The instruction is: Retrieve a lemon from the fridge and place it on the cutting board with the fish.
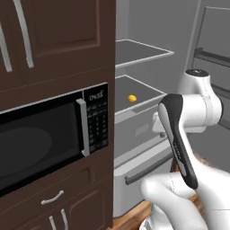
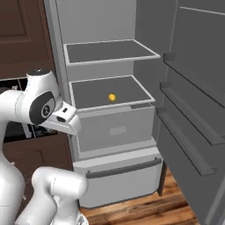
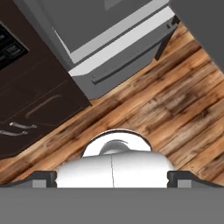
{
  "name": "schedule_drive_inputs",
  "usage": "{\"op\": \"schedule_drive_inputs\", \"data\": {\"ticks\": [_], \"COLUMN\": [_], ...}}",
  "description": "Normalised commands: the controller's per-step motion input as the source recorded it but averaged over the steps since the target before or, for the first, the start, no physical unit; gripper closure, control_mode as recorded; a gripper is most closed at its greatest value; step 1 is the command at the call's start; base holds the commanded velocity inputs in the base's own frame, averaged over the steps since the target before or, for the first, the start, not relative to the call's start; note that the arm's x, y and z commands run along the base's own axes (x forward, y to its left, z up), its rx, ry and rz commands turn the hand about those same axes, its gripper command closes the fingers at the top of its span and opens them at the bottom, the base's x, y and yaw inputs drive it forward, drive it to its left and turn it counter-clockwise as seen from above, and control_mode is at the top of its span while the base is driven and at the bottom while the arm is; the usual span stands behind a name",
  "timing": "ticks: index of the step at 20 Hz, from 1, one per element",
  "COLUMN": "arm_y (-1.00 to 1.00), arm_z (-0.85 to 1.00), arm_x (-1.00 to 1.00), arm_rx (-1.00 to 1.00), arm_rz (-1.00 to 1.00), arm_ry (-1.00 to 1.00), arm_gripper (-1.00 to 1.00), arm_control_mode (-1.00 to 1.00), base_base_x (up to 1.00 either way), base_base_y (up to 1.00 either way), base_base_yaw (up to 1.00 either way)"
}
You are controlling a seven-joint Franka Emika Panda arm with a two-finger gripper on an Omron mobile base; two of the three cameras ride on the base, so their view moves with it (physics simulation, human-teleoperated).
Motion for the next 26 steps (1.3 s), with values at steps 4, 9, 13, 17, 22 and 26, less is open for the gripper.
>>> {"op": "schedule_drive_inputs", "data": {"ticks": [4, 9, 13, 17, 22, 26], "arm_y": [0.0, 0.0, 0.0, 0.0, 0.0, 0.0], "arm_z": [0.0, 0.0, 0.0, 0.0, 0.0, 0.0], "arm_x": [0.0, 0.0, 0.0, 0.0, 0.0, 0.0], "arm_rx": [0.0, 0.0, 0.0, 0.0, 0.0, 0.0], "arm_rz": [0.0, 0.0, 0.0, 0.0, 0.0, 0.0], "arm_ry": [0.0, 0.0, 0.0, 0.0, 0.0, 0.0], "arm_gripper": [-1.0, -1.0, -1.0, -1.0, -1.0, -1.0], "arm_control_mode": [1.0, 1.0, 1.0, 1.0, 1.0, 1.0], "base_base_x": [0.03, 0.0, 0.14, 0.24, 0.62, 0.61], "base_base_y": [-0.4, -0.65, -0.92, -0.8, -0.37, -0.07], "base_base_yaw": [0.37, 0.29, 0.33, 0.31, 0.21, 0.11]}}
